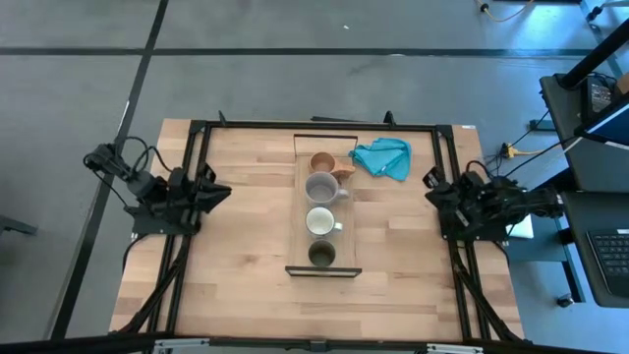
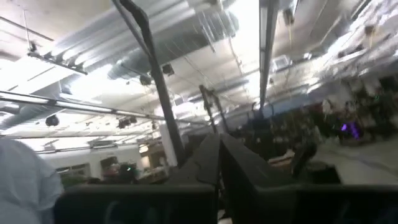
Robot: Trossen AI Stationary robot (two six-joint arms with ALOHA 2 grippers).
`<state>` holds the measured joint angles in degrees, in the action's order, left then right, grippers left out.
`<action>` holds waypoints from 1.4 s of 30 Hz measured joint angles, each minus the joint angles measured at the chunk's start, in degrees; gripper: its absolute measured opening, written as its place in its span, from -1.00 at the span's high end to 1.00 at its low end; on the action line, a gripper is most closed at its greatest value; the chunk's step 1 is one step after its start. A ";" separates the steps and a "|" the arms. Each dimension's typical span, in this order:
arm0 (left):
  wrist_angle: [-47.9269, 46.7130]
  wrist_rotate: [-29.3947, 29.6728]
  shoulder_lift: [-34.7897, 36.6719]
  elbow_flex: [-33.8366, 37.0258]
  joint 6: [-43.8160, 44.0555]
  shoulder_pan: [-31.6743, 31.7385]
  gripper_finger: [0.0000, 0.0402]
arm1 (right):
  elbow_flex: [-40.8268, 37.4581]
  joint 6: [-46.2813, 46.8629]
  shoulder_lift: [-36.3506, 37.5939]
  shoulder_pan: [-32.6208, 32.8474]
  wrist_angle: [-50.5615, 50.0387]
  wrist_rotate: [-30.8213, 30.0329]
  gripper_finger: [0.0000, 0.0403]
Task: Stack small to large cups/mugs on shelf
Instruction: Return to Home Position
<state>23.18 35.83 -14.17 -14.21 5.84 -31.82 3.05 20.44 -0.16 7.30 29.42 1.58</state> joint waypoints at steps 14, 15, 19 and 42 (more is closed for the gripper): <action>9.57 -4.04 0.02 8.57 3.45 0.01 0.79 | -2.67 -1.40 -0.11 -0.01 -0.88 0.99 0.92; 11.43 -4.47 0.02 10.02 4.26 0.01 0.79 | -2.67 -1.60 -0.11 -0.01 -0.84 0.99 0.92; 16.38 -6.87 0.00 13.66 6.13 0.01 0.79 | -2.67 -1.21 -0.11 0.00 -0.86 1.01 0.92; 4.67 -14.15 0.04 13.74 7.33 0.03 0.79 | -2.65 -4.31 -0.15 -0.01 -21.19 0.96 0.92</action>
<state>27.85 21.68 -14.13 -0.47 13.17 -31.79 0.40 16.13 -0.32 7.29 8.23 2.54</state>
